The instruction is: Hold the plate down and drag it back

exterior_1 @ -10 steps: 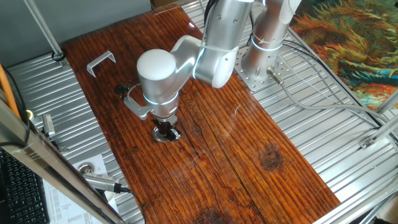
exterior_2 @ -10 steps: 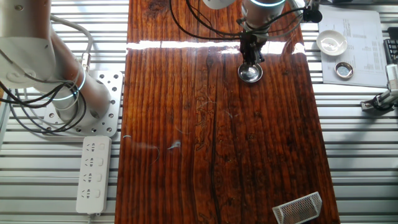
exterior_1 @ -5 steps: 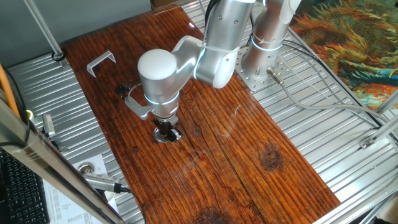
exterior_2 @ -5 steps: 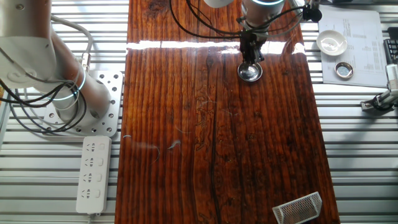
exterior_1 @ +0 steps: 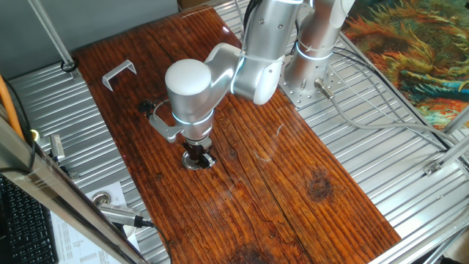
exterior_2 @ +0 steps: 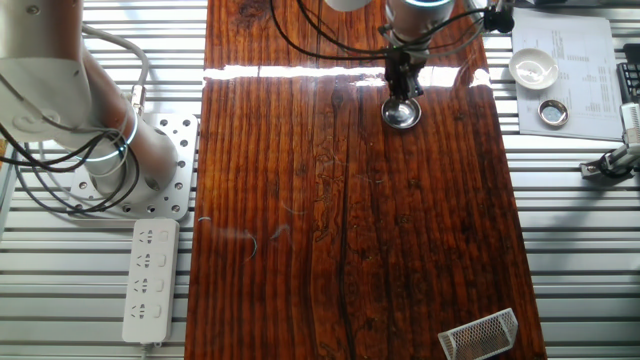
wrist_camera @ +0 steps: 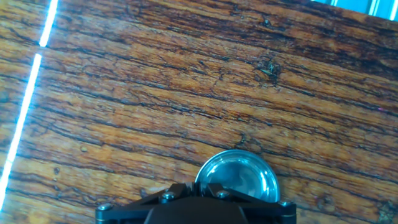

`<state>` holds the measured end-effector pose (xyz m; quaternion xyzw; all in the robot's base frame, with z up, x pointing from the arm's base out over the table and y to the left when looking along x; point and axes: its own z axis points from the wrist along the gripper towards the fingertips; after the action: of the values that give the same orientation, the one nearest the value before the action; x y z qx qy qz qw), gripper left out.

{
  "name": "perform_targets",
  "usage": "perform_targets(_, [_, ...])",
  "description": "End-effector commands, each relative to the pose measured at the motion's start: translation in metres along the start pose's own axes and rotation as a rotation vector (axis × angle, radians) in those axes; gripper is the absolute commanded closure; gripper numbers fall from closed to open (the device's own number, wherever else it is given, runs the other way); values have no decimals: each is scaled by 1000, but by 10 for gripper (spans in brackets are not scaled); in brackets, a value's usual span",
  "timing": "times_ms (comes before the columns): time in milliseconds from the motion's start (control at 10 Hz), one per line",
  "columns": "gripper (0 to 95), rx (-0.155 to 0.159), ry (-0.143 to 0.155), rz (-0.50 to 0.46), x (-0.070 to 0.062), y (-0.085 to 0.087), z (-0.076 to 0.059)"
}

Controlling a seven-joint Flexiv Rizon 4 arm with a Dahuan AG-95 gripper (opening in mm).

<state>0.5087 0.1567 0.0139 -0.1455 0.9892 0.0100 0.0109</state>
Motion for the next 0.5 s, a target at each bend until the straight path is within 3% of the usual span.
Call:
perform_targets(100, [950, -6, -6, 3, -1, 2, 17])
perform_targets(500, [950, -4, -6, 17, -2, 12, 17])
